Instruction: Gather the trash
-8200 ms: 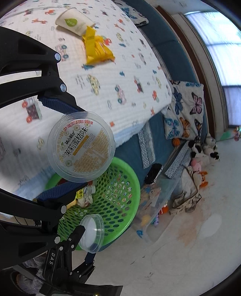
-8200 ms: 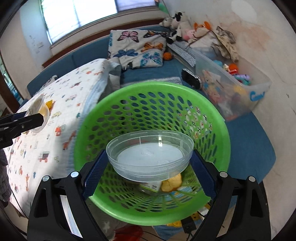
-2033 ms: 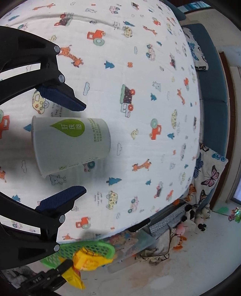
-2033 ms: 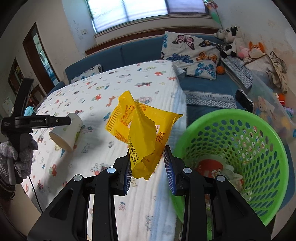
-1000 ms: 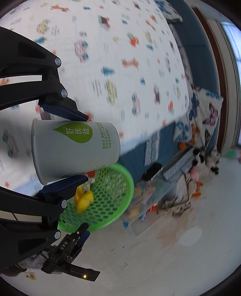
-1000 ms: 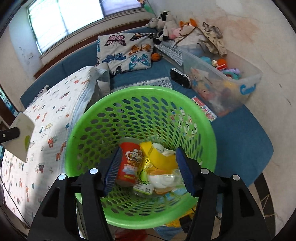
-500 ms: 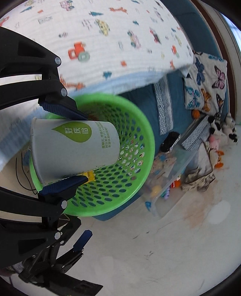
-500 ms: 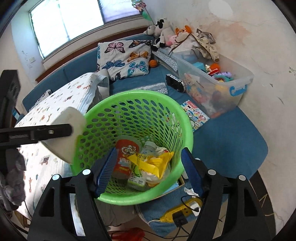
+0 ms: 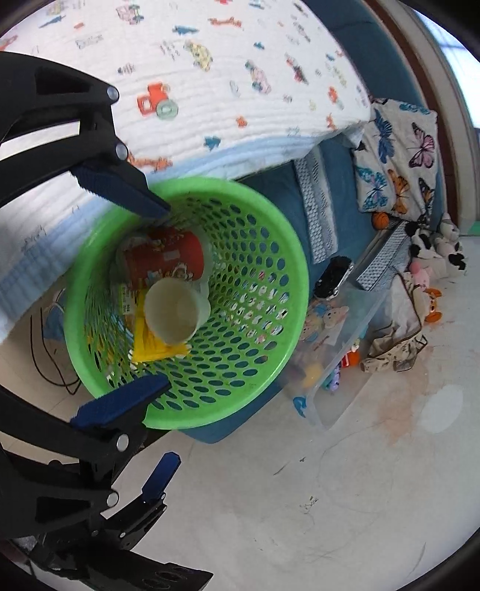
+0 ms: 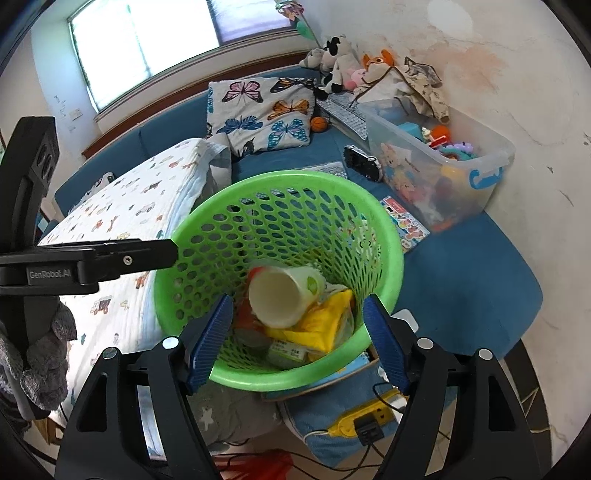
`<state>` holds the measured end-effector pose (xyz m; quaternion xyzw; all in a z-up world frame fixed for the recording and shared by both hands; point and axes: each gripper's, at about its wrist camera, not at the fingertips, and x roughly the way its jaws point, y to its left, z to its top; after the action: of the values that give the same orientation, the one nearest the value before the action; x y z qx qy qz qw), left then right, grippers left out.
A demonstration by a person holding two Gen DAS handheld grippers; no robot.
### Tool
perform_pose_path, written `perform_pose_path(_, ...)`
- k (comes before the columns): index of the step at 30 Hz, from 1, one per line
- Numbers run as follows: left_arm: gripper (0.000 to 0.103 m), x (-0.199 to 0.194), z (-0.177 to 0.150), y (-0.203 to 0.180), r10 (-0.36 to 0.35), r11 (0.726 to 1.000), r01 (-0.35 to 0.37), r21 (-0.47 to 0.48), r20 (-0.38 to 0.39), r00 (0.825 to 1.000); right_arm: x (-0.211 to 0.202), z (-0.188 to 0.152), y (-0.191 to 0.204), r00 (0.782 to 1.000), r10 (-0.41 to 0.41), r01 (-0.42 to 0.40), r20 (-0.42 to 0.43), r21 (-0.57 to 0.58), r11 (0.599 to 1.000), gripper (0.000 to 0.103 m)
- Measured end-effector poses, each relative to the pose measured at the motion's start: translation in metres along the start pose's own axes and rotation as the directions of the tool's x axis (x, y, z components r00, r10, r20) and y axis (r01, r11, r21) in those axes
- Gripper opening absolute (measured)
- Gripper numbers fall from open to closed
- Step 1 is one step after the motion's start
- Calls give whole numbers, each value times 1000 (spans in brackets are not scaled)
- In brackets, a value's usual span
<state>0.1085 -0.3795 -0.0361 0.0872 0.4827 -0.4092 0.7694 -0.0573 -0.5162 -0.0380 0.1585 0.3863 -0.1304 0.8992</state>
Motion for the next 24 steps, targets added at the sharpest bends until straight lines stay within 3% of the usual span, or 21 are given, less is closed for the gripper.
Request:
perform_pose_path(14, 95, -59, -35, 39, 97, 994, -93, -49, 100, 990, -22, -14, 39, 999, 38, -37, 25, -26, 999, 82)
perform_pose_path(24, 96, -104, -70, 65, 194, 980, -185, -68, 178, 965, -33, -28, 72, 998, 57, -55, 36, -54, 997, 88)
